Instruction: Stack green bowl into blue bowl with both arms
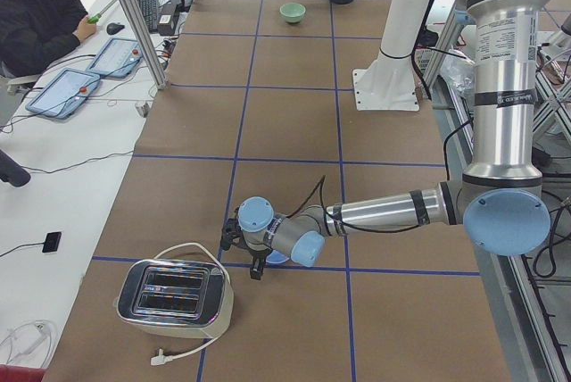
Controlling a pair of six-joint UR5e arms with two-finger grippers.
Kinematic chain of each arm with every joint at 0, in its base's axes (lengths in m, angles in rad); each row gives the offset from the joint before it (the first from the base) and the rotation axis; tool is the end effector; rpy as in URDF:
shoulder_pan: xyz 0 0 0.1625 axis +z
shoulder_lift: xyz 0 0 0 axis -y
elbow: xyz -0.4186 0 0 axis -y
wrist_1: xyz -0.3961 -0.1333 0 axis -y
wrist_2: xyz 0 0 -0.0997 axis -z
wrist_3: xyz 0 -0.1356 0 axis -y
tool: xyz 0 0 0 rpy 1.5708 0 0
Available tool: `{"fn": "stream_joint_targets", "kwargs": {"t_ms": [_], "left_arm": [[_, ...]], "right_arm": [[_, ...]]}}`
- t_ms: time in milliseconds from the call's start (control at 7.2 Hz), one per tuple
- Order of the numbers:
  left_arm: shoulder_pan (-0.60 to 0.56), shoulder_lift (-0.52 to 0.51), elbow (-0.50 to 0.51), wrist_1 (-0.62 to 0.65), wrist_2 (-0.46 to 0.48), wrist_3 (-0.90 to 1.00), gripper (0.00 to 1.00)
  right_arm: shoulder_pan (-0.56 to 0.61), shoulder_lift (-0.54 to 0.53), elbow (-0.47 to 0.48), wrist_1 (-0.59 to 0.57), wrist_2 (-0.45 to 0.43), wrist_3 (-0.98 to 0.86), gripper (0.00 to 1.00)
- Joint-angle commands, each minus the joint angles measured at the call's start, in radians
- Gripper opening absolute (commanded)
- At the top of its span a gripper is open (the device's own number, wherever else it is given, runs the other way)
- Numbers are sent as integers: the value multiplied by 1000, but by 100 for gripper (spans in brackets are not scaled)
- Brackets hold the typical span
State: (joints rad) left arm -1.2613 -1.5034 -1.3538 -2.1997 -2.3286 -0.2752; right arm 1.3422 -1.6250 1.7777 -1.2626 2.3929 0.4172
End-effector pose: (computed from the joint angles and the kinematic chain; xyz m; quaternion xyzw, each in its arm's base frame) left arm 0.1077 -0.4686 0.7503 0.0475 0.3949 0.0791 0.9141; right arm -0.0800 -0.4939 0.5586 0.0751 -0.4353 -0.0068 0.8971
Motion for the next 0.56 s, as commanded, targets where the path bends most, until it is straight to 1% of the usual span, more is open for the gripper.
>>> {"fn": "stream_joint_targets", "kwargs": {"t_ms": [0,278,417], "left_arm": [[11,0,4,-2,6,2,80],[13,0,4,0,5,2,48],[13,0,2,0,5,2,23]], "right_arm": [[0,2,0,-1,2,0,100],[0,7,0,-1,2,2,100],[0,7,0,-1,2,0,100]]}}
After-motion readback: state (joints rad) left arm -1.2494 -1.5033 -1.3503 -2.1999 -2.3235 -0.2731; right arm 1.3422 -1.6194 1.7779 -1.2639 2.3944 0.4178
